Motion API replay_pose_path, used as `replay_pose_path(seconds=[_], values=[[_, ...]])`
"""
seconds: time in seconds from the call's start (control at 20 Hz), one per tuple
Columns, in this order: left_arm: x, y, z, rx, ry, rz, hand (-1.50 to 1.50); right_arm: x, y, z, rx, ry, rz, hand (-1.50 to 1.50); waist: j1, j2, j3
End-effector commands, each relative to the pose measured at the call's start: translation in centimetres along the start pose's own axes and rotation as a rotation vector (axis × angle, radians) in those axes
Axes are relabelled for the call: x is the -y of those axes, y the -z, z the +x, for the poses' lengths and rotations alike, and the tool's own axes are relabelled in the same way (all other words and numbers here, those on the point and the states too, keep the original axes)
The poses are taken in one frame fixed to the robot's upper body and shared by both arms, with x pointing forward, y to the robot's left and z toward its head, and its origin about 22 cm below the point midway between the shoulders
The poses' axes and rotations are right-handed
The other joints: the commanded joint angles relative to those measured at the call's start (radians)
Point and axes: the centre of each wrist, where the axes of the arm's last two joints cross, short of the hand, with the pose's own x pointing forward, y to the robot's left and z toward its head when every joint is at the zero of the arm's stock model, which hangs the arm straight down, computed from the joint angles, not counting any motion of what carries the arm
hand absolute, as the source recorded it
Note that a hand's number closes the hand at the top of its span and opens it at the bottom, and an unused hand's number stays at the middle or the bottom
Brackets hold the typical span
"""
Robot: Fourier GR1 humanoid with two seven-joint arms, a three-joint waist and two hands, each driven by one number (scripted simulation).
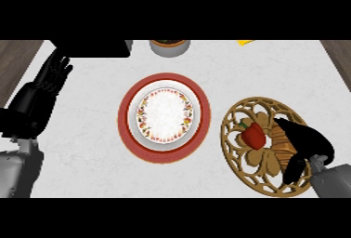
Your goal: Pick the croissant from the placemat and place it in the plate
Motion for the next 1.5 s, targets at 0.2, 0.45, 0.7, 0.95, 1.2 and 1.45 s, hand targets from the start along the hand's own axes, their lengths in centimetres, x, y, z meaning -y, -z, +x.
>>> replay_pose_path(seconds=[0.2, 0.45, 0.7, 0.95, 1.2, 1.45], values=[[-0.5, -0.1, 1.8, 0.01, 0.011, 0.006, 0.0, -2.3, 1.7, 0.4, 0.096, 0.042, -0.127, 1.5, 0.005, -0.001, 0.001], [-0.8, -1.4, -0.7, -0.033, 0.023, 0.031, 0.0, -5.5, -1.7, 0.9, -0.12, 0.118, -0.251, 1.5, -0.042, -0.014, -0.003], [-2.4, -1.9, -0.6, -0.068, 0.044, 0.111, 0.0, -11.9, -4.3, -2.0, -0.496, 0.261, -0.226, 1.5, -0.132, -0.038, -0.007], [-1.2, -1.9, -0.3, -0.049, 0.017, 0.078, 0.0, -12.7, -10.2, 0.7, -0.562, 0.279, -0.469, 1.5, -0.09, -0.025, -0.007], [-1.0, -1.8, 0.1, -0.021, 0.02, 0.059, 0.0, -12.7, -16.9, 5.8, -0.475, 0.392, -0.597, 1.5, -0.052, -0.015, -0.004], [-0.4, -0.8, 0.3, -0.019, 0.02, 0.033, 0.0, -9.6, -22.3, 8.8, -0.281, 0.435, -0.774, 1.5, -0.037, -0.011, -0.004]])
